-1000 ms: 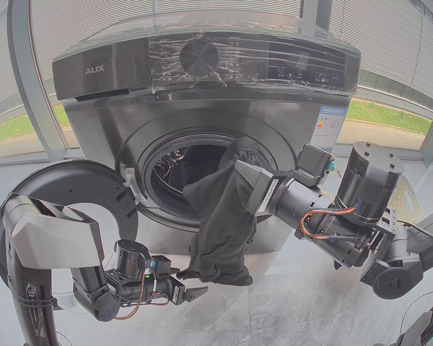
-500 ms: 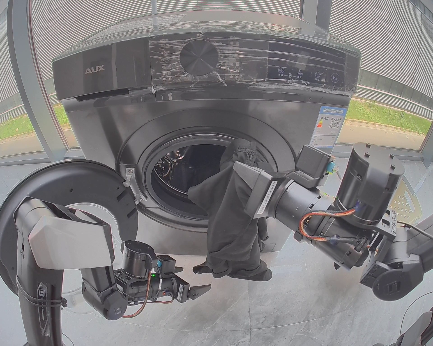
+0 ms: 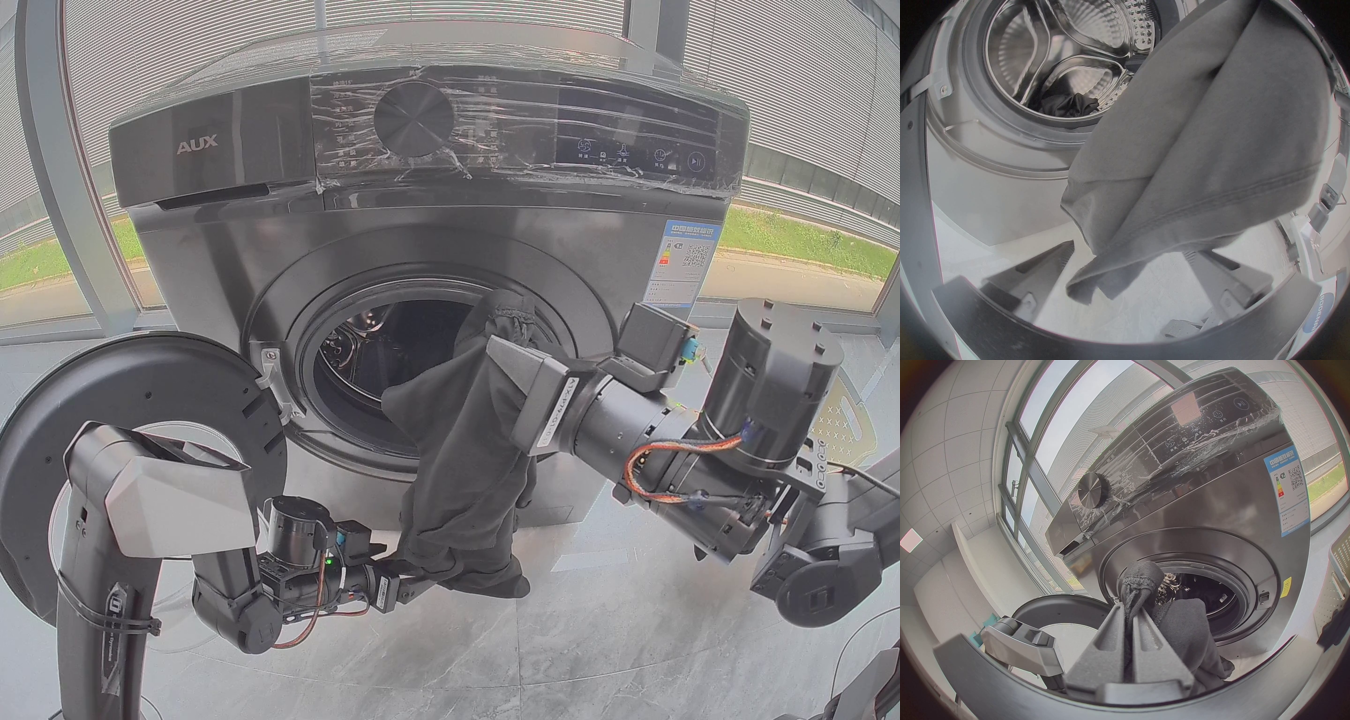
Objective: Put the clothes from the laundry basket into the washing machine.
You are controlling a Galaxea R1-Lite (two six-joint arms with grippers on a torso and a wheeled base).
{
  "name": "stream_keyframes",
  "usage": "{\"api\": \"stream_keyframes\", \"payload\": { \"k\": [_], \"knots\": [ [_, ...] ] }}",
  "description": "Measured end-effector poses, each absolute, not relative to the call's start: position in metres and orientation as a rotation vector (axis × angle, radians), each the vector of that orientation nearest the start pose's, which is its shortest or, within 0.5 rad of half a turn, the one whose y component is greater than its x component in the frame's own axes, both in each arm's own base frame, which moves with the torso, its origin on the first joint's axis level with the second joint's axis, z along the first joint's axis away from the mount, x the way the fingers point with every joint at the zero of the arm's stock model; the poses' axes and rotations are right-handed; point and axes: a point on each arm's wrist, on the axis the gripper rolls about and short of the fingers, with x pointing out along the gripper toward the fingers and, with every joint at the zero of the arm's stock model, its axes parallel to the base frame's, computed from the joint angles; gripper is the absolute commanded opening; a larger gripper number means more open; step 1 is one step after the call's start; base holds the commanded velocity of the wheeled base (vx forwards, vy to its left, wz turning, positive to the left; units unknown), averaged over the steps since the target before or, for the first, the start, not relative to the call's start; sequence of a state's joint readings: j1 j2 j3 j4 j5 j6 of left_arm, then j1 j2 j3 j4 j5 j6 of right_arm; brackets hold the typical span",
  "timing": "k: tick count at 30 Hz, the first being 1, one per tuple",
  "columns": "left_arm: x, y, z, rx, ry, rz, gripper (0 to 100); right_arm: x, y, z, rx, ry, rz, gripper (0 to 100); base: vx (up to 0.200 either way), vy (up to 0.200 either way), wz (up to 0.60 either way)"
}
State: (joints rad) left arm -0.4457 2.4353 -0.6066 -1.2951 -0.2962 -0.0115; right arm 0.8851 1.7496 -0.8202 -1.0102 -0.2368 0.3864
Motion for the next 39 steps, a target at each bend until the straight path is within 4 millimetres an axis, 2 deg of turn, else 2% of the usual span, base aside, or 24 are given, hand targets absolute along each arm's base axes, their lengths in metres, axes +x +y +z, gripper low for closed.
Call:
{"api": "stream_keyframes", "payload": {
  "k": [7,12,18,22,28,33,39],
  "knots": [
    [0.318,-0.15,-0.052,0.015,0.491,-0.697,0,0.205,0.241,0.208,0.421,0.061,0.653,0,0.0,0.0,0.0],
    [0.323,-0.15,-0.048,0.006,0.413,-0.696,0,0.203,0.238,0.208,0.419,0.064,0.65,0,0.0,0.0,0.0],
    [0.314,-0.144,-0.04,0.006,0.394,-0.692,0,0.203,0.227,0.202,0.404,0.083,0.621,0,0.0,0.0,0.0],
    [0.304,-0.139,-0.023,0.006,0.381,-0.694,0,0.206,0.217,0.196,0.391,0.101,0.588,0,0.0,0.0,0.0],
    [0.291,-0.127,0.018,-0.003,0.301,-0.684,0,0.208,0.204,0.183,0.373,0.142,0.55,0,0.0,0.0,0.0],
    [0.277,-0.112,0.05,-0.013,0.232,-0.67,0,0.203,0.193,0.164,0.351,0.207,0.523,0,0.0,0.0,0.0],
    [0.273,-0.104,0.078,-0.022,0.139,-0.671,0,0.203,0.181,0.148,0.362,0.268,0.479,0,0.0,0.0,0.0]
  ]
}}
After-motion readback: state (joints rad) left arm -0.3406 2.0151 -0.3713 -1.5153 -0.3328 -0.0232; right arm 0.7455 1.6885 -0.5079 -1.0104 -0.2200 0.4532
